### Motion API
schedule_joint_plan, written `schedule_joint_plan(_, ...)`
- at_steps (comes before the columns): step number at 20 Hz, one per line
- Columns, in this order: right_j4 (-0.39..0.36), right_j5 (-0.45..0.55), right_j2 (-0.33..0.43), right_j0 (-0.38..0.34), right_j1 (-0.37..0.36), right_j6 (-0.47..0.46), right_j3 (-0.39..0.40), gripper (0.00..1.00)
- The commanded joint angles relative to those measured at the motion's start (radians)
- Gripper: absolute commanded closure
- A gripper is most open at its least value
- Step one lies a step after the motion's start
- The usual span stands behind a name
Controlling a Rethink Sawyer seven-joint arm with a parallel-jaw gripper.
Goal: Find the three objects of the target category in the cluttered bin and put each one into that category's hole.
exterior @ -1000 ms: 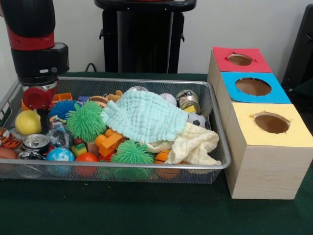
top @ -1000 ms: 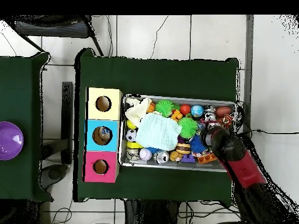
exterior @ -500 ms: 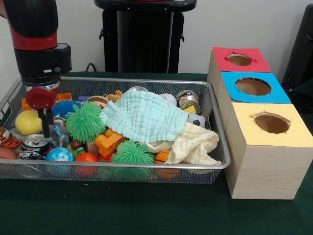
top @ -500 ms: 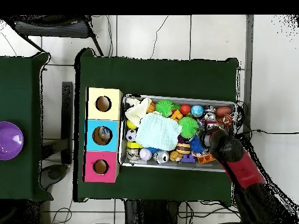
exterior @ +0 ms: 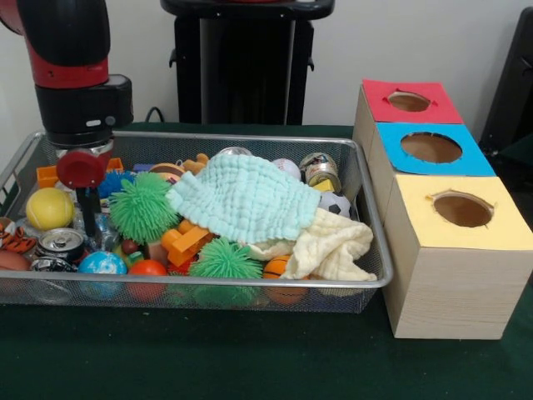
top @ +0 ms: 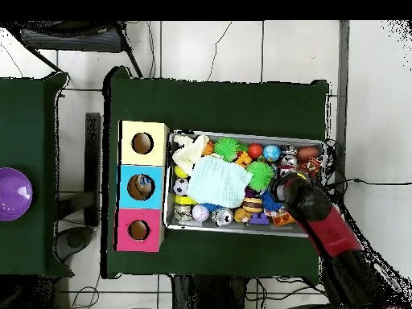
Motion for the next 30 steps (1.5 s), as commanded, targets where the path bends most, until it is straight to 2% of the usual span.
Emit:
schedule_joint_plan(1, -0.027, -0.052, 0.099, 0.004, 0.017, 0.123, 0.06, 0.0)
schedule_joint_plan(3, -0.039, -0.051, 0.098, 0.006, 0.02, 0.107, 0.055, 0.0)
schedule_joint_plan(4, -0.045, -0.055, 0.094, 0.009, 0.022, 0.1, 0.051, 1.0)
schedule_joint_plan(8, -0.051, -0.046, 0.083, 0.021, 0.024, 0.091, 0.043, 1.0)
schedule_joint_plan(10, -0.036, -0.063, 0.06, 0.04, 0.019, 0.121, 0.038, 1.0)
schedule_joint_plan(11, -0.026, -0.04, 0.037, 0.058, 0.013, 0.124, 0.032, 1.0)
schedule_joint_plan(14, -0.032, -0.072, 0.024, 0.068, 0.0, 0.132, 0.038, 1.0)
schedule_joint_plan(19, -0.078, -0.123, -0.018, 0.095, -0.072, 0.105, 0.039, 1.0)
schedule_joint_plan(24, -0.074, 0.017, -0.141, 0.193, -0.193, 0.093, 0.026, 1.0)
schedule_joint_plan(30, -0.051, 0.135, -0.22, 0.283, -0.245, 0.107, -0.003, 1.0)
